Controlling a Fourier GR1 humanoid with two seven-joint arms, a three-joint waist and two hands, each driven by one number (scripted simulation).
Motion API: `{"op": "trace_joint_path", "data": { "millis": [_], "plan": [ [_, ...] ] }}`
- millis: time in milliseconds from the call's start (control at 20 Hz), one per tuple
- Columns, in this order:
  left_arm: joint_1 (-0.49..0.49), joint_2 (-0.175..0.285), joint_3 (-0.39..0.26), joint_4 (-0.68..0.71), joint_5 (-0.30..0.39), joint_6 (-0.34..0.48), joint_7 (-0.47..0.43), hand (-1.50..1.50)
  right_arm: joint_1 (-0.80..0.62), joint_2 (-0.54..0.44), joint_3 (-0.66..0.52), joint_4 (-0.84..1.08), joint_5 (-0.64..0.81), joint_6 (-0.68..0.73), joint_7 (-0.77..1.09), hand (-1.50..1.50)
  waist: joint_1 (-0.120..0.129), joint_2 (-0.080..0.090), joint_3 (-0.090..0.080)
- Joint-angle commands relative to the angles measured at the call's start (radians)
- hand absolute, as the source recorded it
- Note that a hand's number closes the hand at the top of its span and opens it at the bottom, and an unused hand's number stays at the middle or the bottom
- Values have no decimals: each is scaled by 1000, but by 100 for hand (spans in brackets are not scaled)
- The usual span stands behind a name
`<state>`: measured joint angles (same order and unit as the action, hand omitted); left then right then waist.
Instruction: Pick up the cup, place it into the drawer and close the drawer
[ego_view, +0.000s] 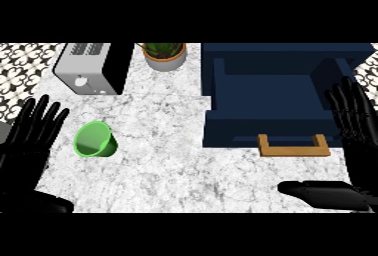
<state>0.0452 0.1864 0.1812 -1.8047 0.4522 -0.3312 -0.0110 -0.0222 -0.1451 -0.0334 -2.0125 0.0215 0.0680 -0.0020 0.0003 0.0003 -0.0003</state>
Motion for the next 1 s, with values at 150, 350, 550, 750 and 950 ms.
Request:
{"op": "trace_joint_path", "data": {
  "millis": [150,350,550,750,950],
  "plan": [
    [-15,9,55,183,-110,6,-98,-150,6,-17,-55,27,-32,37,-40,-150,-2,0,0],
    [-25,9,62,350,-189,-32,-237,-150,12,18,8,6,29,18,-31,-150,-2,0,0],
    [-45,18,83,493,-282,13,-341,-150,15,20,10,56,38,29,-82,-150,-5,1,0],
    [-169,60,102,700,-304,13,-374,-150,-81,-19,-73,94,-37,51,-14,-150,-6,2,0],
    [-179,85,118,837,-346,8,-482,-150,-43,-22,-102,59,-65,71,-28,-150,-6,1,0]
  ]
}}
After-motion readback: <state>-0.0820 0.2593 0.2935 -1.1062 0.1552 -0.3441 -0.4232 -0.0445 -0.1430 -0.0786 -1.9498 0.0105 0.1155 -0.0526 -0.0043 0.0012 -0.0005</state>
